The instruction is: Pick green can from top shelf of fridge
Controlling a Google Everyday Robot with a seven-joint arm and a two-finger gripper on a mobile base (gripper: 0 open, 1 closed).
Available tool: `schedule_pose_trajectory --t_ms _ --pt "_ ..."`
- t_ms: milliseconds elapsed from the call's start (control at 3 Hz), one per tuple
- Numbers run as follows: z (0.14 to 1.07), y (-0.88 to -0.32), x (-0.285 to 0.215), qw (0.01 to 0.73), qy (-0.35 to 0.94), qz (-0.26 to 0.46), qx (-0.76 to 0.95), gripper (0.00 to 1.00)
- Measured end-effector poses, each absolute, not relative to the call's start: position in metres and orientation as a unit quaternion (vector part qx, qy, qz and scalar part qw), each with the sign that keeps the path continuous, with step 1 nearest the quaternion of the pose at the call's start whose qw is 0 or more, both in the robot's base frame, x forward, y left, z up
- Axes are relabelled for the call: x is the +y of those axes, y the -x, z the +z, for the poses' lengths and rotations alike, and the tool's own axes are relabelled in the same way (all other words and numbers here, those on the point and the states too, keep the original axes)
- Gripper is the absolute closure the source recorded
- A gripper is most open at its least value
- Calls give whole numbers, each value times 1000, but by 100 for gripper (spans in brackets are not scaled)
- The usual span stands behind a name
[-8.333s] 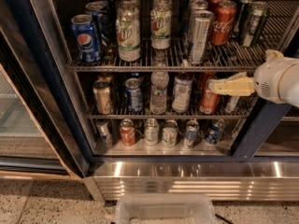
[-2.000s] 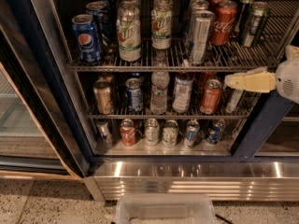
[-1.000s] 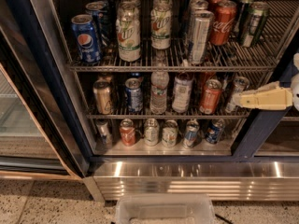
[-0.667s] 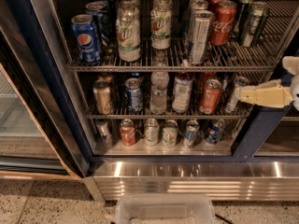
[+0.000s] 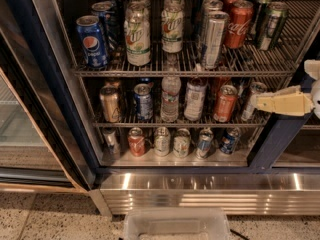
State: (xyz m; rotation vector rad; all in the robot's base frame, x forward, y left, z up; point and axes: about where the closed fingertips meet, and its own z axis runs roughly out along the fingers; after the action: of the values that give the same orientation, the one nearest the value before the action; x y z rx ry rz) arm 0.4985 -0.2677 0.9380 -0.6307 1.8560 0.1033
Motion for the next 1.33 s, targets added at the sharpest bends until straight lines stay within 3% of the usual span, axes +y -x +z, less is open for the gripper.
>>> schedule_pose_trajectory --t_ms 1000,1333 --pt "939 -525 -245 563 278 47 777 16" --pt "939 -525 -245 563 278 47 776 23"
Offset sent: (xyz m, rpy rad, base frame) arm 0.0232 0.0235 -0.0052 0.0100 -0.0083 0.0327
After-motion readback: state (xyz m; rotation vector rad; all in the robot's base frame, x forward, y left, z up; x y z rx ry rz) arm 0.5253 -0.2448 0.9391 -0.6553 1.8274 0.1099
